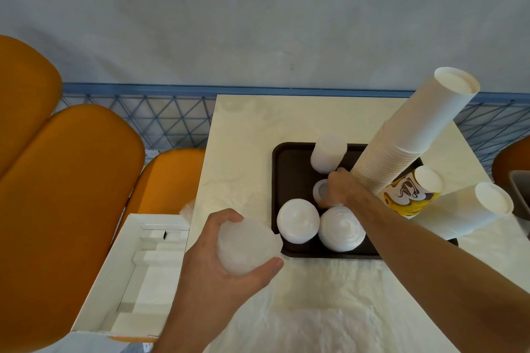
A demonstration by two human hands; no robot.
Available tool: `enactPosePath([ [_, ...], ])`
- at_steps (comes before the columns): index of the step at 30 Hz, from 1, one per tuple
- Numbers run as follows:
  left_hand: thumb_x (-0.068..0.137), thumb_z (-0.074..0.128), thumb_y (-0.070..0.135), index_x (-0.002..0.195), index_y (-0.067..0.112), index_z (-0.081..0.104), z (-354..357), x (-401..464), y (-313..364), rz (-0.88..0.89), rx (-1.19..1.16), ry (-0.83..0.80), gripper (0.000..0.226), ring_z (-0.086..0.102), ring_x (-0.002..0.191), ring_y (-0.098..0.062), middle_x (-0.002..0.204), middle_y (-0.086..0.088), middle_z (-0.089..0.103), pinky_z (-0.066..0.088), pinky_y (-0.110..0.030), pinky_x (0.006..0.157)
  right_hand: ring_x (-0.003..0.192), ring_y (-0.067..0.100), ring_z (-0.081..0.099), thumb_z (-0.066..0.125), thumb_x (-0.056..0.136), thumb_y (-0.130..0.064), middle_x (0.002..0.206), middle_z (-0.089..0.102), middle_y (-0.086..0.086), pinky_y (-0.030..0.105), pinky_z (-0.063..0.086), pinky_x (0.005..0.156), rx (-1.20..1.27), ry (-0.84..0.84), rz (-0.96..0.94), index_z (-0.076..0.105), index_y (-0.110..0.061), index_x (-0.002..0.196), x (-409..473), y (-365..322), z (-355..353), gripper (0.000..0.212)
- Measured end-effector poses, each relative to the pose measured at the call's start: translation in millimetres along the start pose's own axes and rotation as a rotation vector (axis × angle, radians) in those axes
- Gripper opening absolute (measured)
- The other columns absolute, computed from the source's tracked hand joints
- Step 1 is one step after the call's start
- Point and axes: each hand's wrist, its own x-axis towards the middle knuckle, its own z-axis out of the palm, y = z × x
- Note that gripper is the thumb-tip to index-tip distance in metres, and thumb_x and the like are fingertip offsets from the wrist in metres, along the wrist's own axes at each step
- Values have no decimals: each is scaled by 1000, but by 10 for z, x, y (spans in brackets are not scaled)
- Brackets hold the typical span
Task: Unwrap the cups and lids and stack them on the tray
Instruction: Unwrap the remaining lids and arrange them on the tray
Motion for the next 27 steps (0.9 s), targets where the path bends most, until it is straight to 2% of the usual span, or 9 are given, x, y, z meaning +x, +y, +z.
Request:
enactPosePath([
  [3,39,74,65,107,45,43,0,4,-7,9,-4,4,77,32,102,29,97,55,32,38,6,65,84,17,58,88,70,-43,100,57,4,25,47,66,72,20,-23,61,-5,118,-6,2,-89,67],
  [6,40,75,64,107,44,44,24,9,-6,23,-1,6,77,32,102,29,98,55,32,37,7,67,75,14,56,80,78,-38,84,58,-1,21,39,58,153,10,-101,61,-15,84,-272,1,-349,31],
  [9,44,79,63,107,47,42,99,0,-1,20,7,-21,75,39,104,20,101,47,38,40,4,65,88,12,63,73,88,-41,90,67,-8,22,46,71,465,-32,-293,65,-24,82,-922,-104,-644,19],
  [12,51,86,61,107,52,38,227,8,26,24,63,-73,74,45,102,10,103,40,41,41,-2,65,101,5,68,77,86,-37,109,72,-13,22,51,86,809,-212,-541,73,-27,86,-1712,-239,-853,10],
  [16,61,87,54,108,54,35,355,1,73,44,125,-135,70,51,96,-2,103,37,39,44,-10,84,114,2,61,88,75,-38,125,63,-24,29,56,94,698,-240,-699,71,-33,90,-2184,-268,-829,23],
  [19,60,86,56,106,53,32,476,22,114,40,176,-144,70,51,95,-3,98,38,34,36,-6,80,109,8,63,91,69,-40,121,65,-19,36,58,92,677,-162,-655,69,-35,89,-2217,-193,-819,30],
  [21,56,84,61,105,52,31,529,8,150,20,166,-162,72,52,101,-6,96,38,33,36,-12,87,104,9,65,92,68,-40,117,66,-17,37,60,88,678,-151,-632,67,-37,88,-2242,-125,-850,32],
  [24,60,88,51,111,60,29,548,-57,206,80,113,-168,79,50,97,2,102,37,39,41,-13,84,97,7,67,91,66,-38,107,64,-19,34,61,83,664,-100,-620,65,-38,93,-2299,-41,-885,37],
  [27,70,87,36,129,46,30,638,-37,228,39,95,-154,82,48,109,-7,116,25,41,45,-25,100,97,8,66,90,68,-33,111,59,-21,33,61,82,639,-68,-608,59,-41,106,-2363,-10,-893,49],
])
